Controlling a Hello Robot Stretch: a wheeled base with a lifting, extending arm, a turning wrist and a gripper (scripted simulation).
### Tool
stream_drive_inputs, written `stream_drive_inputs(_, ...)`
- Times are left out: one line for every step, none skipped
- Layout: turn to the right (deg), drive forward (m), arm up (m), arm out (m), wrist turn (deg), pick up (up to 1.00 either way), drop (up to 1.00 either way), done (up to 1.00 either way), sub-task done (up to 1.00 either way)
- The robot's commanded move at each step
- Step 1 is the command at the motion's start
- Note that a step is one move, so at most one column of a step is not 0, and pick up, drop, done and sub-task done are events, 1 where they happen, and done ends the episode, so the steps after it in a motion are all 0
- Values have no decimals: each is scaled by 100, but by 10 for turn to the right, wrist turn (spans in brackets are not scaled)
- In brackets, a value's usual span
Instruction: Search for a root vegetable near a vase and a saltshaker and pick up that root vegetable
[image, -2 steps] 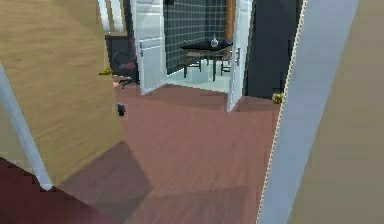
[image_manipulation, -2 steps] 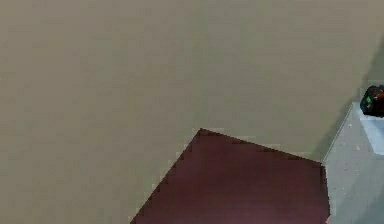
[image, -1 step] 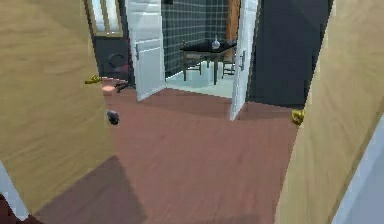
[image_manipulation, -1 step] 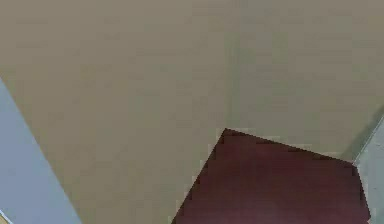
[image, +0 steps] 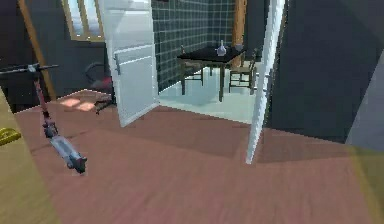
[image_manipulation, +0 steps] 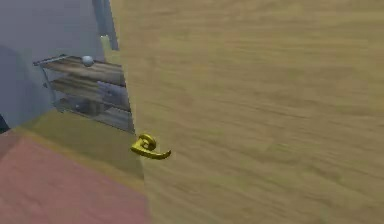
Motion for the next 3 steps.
stream_drive_inputs(180,0,0,0,0,0,0,0,0)
stream_drive_inputs(0,10,0,0,0,0,0,0,0)
stream_drive_inputs(60,0,0,0,0,0,0,0,0)
